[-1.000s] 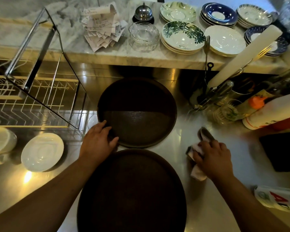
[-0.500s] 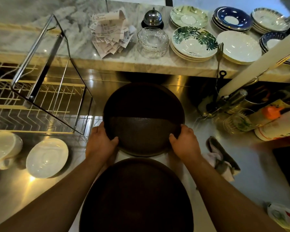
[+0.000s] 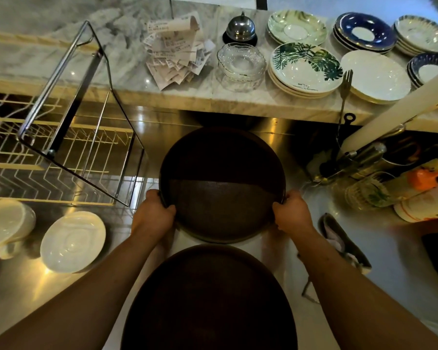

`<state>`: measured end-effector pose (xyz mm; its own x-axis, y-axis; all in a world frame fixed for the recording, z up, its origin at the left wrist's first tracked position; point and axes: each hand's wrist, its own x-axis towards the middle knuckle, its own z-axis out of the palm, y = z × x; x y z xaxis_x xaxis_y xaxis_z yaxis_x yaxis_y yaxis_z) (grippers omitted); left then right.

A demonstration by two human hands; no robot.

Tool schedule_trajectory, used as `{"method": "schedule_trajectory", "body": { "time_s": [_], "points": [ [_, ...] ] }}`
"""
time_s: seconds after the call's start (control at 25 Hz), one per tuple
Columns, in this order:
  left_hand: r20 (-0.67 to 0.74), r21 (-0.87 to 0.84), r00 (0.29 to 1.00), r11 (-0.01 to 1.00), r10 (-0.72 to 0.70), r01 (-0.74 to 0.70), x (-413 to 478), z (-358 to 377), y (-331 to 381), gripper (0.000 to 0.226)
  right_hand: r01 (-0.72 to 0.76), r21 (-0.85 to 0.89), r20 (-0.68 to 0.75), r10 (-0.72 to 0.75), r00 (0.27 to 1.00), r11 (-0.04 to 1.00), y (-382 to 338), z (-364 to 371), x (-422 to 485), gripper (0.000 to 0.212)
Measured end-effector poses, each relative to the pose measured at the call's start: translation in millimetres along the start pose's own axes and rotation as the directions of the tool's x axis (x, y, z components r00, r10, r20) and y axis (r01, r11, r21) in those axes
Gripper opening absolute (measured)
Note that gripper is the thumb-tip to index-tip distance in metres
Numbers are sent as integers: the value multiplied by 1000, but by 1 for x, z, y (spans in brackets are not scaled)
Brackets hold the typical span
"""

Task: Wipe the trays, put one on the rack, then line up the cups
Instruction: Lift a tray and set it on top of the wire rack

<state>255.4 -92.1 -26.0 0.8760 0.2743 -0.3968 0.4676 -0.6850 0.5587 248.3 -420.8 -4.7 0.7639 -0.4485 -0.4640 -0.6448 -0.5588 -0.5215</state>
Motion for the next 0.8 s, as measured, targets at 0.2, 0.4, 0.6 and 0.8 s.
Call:
{"method": "schedule_trajectory", "body": {
  "time_s": [0.2,0.4,0.6,0.8],
  "points": [
    [37,-201,999,979,-8,15,-10,-6,-1,46,-8,154,27,4,1000,988,5,-12,-10,34],
    [-7,-270,999,962,44,-44,-49,-20,-10,38,10,204,42,-19,999,979,25,-28,-48,27],
    [-36,-221,999,975,26,-33,-102,-26,-39,40,21,193,71,-35,997,981,55,-31,-93,23],
    [-38,-94,998,994,50,-54,-145,-30,-74,43,61,200,91,-80,993,978,85,-27,-136,20]
  ]
}}
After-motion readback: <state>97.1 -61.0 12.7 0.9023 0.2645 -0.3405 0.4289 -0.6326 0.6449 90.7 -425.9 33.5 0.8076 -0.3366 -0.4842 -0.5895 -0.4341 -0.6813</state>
